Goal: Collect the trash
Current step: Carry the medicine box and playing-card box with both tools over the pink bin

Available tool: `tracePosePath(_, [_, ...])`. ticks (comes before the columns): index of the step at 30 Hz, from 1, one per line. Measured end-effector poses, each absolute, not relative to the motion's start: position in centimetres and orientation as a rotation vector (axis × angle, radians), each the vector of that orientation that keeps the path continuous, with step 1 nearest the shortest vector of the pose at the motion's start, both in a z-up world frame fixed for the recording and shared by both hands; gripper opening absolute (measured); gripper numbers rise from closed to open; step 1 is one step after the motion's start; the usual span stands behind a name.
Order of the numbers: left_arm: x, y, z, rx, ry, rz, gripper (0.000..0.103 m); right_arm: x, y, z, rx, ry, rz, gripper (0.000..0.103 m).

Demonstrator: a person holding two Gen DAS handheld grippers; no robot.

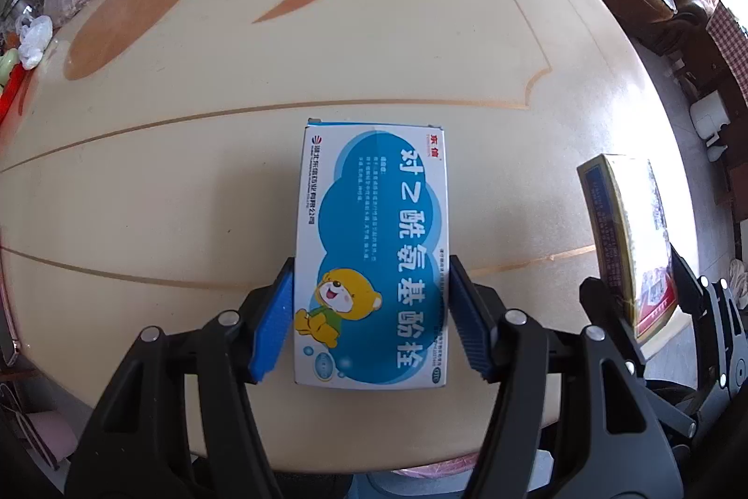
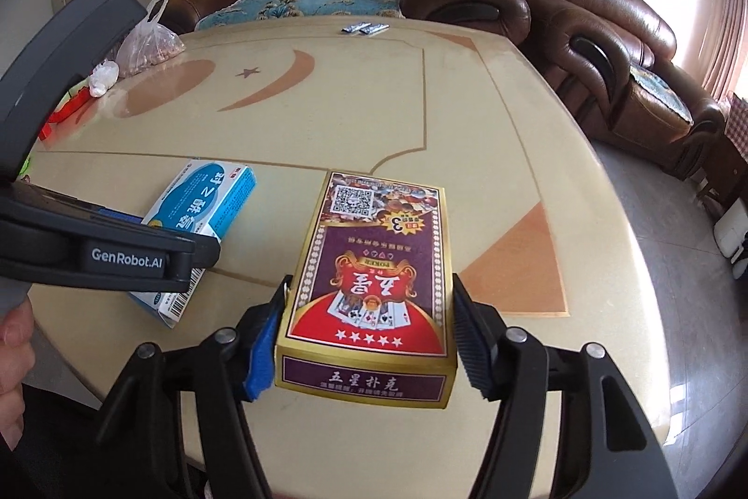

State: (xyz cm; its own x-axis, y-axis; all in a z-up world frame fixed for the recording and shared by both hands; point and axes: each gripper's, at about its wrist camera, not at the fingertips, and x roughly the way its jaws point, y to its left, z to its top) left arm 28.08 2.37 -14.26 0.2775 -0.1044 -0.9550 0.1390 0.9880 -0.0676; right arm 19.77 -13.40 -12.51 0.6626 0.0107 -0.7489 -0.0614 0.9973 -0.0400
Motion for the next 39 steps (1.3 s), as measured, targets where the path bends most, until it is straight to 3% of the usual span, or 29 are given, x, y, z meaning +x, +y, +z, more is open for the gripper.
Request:
tracePosePath(16, [19.6, 2.0, -3.8, 0.066, 0.997, -0.127, 0.061, 12.9, -14.3, -1.1, -0.048, 0.643, 0.113, 0.061])
tracePosePath(27, [12.6, 0.5, -1.0, 0.121, 0.884, -0.11, 0.061, 6.5, -14.1, 4.1, -0.084, 0.563, 0.145, 0.061])
tracePosePath(39, [7.2, -0.5, -0.3, 0.162, 0.842, -0.135, 0.061, 1.0, -14.1, 5.4, -0.084, 0.542, 0.154, 0.061])
